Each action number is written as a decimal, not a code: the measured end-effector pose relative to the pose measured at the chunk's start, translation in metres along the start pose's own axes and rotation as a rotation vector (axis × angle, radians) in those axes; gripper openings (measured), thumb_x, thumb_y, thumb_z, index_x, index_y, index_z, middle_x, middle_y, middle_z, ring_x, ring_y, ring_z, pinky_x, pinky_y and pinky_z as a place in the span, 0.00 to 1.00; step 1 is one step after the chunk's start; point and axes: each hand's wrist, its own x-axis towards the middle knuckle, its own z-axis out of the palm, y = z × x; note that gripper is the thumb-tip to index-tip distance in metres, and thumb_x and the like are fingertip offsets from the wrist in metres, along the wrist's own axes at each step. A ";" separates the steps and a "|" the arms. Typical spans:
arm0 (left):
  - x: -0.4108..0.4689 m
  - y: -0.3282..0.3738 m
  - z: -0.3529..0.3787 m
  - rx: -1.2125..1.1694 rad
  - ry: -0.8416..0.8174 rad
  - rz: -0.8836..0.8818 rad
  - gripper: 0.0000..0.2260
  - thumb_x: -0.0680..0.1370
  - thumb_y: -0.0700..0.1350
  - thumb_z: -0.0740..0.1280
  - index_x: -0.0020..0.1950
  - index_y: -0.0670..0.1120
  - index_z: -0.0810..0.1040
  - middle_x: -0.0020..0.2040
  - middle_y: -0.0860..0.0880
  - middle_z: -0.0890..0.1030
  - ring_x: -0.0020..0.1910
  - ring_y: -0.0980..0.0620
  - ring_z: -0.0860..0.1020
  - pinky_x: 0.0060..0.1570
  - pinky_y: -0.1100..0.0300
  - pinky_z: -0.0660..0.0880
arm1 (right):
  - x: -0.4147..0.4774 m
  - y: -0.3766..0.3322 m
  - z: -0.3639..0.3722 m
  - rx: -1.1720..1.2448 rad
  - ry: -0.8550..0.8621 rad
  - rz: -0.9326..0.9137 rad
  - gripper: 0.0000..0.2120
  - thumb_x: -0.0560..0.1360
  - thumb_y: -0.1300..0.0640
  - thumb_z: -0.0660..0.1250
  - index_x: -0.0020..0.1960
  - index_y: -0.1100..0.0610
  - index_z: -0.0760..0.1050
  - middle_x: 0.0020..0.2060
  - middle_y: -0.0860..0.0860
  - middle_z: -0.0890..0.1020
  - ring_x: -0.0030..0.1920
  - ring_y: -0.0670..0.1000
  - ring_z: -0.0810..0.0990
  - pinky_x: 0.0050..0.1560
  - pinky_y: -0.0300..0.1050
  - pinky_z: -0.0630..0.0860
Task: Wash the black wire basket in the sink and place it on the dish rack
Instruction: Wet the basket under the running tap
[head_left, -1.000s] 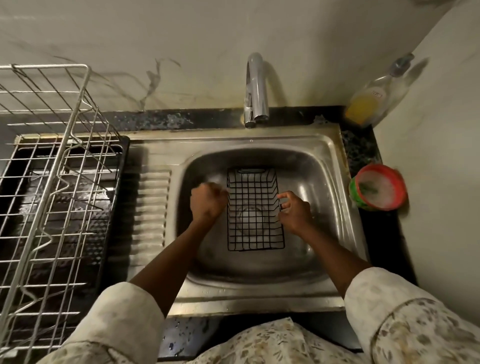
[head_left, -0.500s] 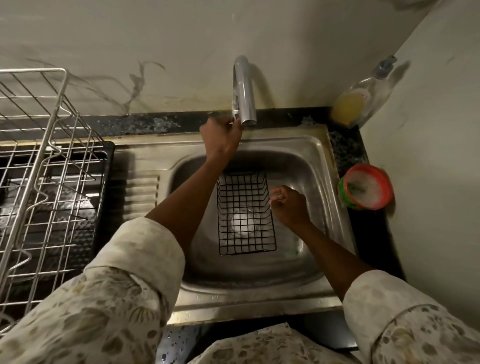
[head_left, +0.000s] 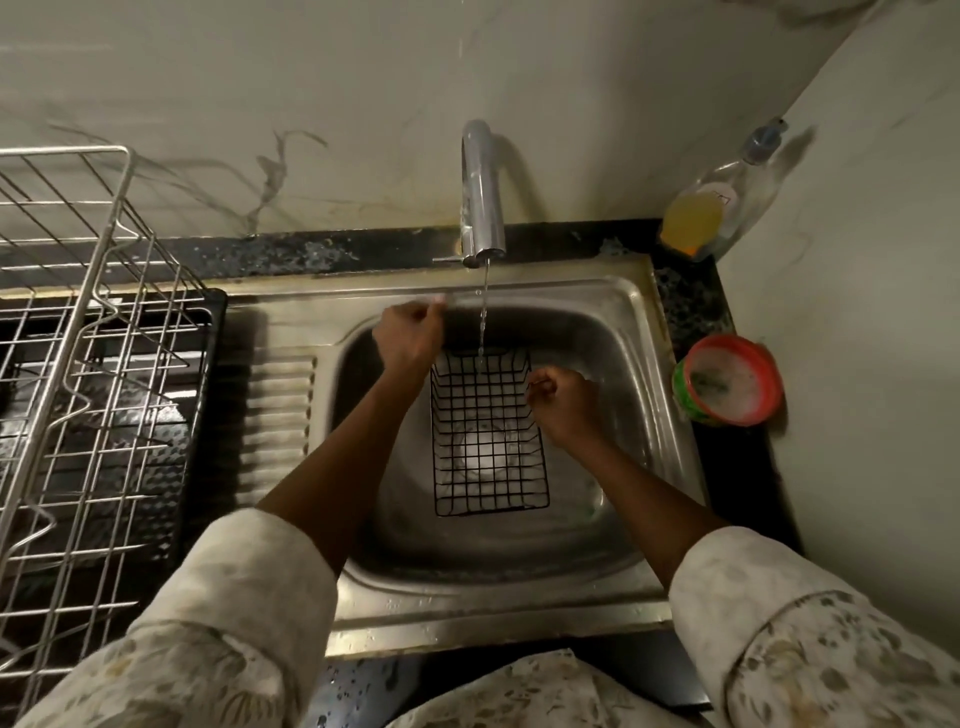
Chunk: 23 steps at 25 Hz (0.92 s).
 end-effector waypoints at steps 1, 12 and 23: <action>-0.008 -0.018 -0.005 0.203 0.030 0.093 0.13 0.83 0.56 0.66 0.56 0.47 0.83 0.43 0.54 0.82 0.37 0.61 0.79 0.37 0.67 0.76 | 0.003 -0.004 0.002 0.005 -0.004 -0.001 0.06 0.76 0.62 0.70 0.52 0.56 0.83 0.43 0.47 0.85 0.43 0.41 0.82 0.44 0.31 0.77; -0.013 -0.095 0.008 0.717 -0.365 0.101 0.09 0.83 0.41 0.63 0.62 0.40 0.74 0.49 0.44 0.79 0.48 0.46 0.78 0.47 0.56 0.72 | 0.034 -0.030 0.024 0.030 -0.112 -0.036 0.03 0.78 0.58 0.70 0.51 0.55 0.82 0.42 0.47 0.83 0.43 0.43 0.81 0.42 0.34 0.74; -0.014 -0.092 0.002 0.814 -0.411 0.172 0.09 0.82 0.39 0.61 0.42 0.46 0.70 0.41 0.47 0.78 0.34 0.52 0.75 0.29 0.65 0.66 | 0.059 -0.034 0.036 -0.227 -0.127 -0.133 0.14 0.79 0.56 0.68 0.64 0.55 0.79 0.59 0.54 0.81 0.57 0.52 0.80 0.57 0.48 0.79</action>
